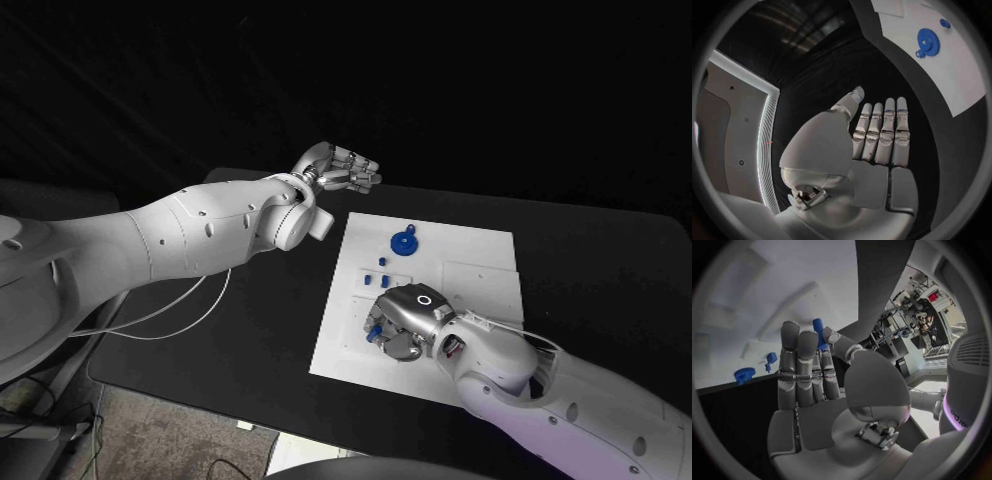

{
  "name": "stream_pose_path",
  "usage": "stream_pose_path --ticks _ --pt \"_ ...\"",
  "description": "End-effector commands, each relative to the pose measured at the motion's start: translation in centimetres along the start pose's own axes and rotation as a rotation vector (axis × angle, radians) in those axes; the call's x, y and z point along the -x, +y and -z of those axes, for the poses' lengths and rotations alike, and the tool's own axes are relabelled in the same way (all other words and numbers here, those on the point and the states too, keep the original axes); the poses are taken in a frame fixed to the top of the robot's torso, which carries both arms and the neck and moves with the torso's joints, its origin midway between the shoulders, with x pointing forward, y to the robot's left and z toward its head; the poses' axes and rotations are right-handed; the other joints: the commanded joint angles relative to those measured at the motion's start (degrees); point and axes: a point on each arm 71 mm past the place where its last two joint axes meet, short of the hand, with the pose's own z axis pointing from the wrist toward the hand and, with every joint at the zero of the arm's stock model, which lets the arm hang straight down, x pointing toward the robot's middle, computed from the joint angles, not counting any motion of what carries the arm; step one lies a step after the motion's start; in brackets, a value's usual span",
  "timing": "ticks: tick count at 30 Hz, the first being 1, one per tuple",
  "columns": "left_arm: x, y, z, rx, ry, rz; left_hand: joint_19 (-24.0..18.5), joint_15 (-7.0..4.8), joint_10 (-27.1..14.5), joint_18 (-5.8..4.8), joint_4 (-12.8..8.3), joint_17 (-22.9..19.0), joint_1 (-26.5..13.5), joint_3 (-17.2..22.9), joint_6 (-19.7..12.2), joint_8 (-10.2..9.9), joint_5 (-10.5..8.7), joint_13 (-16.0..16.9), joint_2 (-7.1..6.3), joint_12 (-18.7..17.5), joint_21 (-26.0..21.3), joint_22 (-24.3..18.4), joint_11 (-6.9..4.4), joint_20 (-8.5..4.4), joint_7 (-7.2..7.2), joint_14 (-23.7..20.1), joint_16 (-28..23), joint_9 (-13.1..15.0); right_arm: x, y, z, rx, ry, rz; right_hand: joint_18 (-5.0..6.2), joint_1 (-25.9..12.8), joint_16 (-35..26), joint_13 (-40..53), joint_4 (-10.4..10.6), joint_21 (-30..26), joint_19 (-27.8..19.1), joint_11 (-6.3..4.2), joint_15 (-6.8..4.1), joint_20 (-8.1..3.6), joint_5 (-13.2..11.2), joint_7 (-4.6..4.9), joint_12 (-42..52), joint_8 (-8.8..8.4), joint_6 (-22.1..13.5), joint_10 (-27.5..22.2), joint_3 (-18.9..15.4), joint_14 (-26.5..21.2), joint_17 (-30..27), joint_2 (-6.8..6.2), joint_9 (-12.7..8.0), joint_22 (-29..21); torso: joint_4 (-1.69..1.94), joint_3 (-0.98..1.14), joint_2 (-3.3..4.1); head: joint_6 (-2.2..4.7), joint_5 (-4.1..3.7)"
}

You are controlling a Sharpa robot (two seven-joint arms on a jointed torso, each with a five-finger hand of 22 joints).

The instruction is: Assemble the parts on the task board

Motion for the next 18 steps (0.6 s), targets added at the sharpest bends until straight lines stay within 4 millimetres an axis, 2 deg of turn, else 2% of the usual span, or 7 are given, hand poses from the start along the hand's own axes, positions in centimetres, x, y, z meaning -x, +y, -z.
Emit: stream_pose_path --ticks 1,18 --pt "-0.19 -0.15 -0.04 -0.007 0.012 0.009 0.4 0.1 -0.2 0.87 0.3 -0.1 -0.2 0.0 -0.2 -0.1 0.05 0.0 0.5 0.3 0.4 -0.1 0.1 -0.08 0.11 -0.3 -0.2 0.0 -0.25 -0.11 0.02 -0.009 0.028 0.026 0.7 0.1 -0.4 0.1 0.0 0.2 1.7 -1.11 -0.38 -0.4 0.1 0.01 0.3 0.19 0.5 1.5 0.4 -0.1 0.1 0.32 0.0 0.1 -0.06 0.0 -0.01 -0.08 -0.02" --pt "-0.21 -0.15 -0.05 -0.007 0.013 0.009 0.4 0.1 -0.2 0.87 0.3 -0.1 -0.2 0.0 -0.2 -0.1 0.05 0.0 0.5 0.3 0.4 -0.1 0.1 -0.08 0.11 -0.3 -0.2 0.0 -0.59 -0.21 -0.01 -0.027 0.074 0.083 0.68 0.2 -0.4 0.1 -0.1 0.1 1.6 -1.13 -0.38 -0.4 0.1 -0.01 0.3 0.21 0.6 1.6 0.4 -0.2 0.1 0.22 0.1 0.3 -0.01 0.0 -0.01 -0.14 -0.13"
